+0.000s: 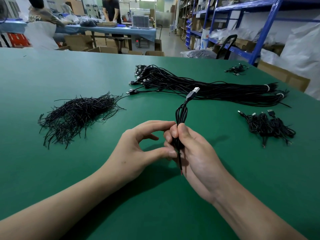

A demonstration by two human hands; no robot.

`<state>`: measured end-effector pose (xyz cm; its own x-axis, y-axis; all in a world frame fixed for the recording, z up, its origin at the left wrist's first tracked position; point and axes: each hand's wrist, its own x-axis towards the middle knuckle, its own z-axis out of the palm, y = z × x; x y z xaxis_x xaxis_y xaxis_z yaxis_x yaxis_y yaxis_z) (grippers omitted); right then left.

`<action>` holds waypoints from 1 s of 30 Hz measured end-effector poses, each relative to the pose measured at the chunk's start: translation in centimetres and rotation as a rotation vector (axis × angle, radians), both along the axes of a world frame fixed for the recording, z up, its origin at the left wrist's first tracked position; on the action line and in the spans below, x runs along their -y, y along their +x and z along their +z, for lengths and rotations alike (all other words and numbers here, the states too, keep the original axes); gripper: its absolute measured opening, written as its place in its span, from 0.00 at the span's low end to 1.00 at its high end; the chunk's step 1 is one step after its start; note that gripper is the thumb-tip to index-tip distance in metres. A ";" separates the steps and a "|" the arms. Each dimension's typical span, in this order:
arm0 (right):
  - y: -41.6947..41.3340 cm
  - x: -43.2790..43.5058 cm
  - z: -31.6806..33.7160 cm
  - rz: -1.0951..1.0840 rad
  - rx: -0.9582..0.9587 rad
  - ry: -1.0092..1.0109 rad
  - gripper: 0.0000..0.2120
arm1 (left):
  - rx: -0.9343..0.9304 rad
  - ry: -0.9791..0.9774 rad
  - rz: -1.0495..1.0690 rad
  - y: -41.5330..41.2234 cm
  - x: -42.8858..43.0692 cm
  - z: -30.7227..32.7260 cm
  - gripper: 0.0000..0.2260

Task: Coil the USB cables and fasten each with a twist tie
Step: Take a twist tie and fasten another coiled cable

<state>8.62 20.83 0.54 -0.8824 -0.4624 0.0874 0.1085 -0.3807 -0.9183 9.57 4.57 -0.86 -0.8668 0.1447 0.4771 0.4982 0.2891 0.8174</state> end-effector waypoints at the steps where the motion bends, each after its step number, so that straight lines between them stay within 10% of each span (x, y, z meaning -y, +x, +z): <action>1: 0.1 0.1 0.0 -0.013 -0.026 0.032 0.15 | -0.007 0.025 0.007 0.0 0.0 0.0 0.23; 30: 0.5 0.1 0.5 0.079 0.049 -0.040 0.14 | -0.097 -0.116 0.064 0.9 -0.3 0.9 0.33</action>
<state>9.16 20.71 1.02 -0.8468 -0.5278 0.0654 0.1838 -0.4058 -0.8953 10.50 4.84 0.06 -0.8264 0.1499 0.5427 0.5512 0.4123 0.7254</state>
